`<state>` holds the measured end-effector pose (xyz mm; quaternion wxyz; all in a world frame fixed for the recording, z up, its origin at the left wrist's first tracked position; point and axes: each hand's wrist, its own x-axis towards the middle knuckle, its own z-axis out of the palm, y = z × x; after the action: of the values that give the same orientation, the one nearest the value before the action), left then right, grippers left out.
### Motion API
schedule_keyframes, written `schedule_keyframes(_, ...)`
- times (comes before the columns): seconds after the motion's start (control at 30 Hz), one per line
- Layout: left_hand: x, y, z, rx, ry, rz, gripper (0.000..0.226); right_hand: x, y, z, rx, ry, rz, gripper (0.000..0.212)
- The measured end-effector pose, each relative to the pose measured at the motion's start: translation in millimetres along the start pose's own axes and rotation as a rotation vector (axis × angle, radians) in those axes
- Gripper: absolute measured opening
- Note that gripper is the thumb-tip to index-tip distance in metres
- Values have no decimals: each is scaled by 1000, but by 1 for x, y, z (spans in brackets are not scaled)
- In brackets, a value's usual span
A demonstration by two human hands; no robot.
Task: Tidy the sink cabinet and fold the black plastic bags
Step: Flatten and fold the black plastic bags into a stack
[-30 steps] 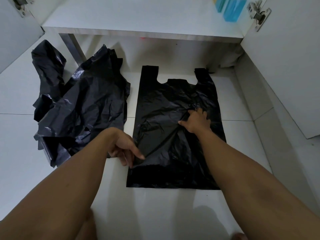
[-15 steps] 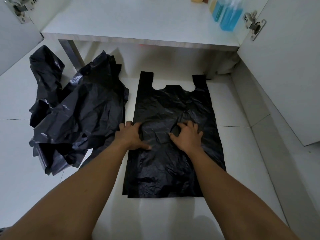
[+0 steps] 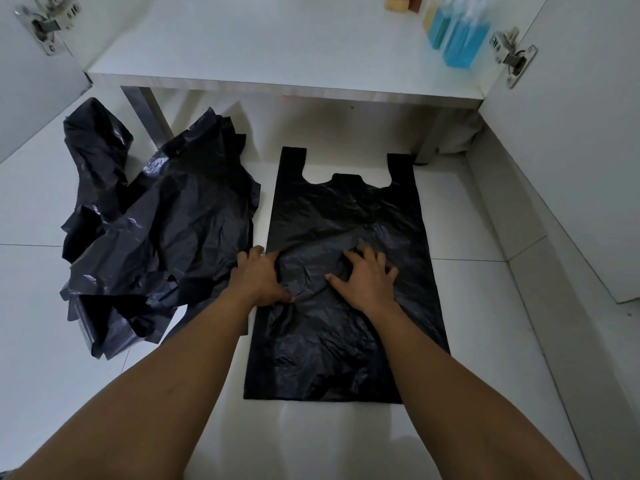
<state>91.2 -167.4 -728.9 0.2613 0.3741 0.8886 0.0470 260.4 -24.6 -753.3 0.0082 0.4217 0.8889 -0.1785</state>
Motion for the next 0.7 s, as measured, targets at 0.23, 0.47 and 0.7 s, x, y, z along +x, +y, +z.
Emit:
schedule_keyframes(0.23,-1,1,-3,32,-40,-14,129,-1,-1,5,-11,76,-41,71)
schedule_keyframes(0.47,-30,16,52,110,504,263,67,-25,0,22,9,321,-94,38)
schedule_keyframes(0.7,-33,3,98,96,410,262,90,-64,5,49,-36,209,-15,43)
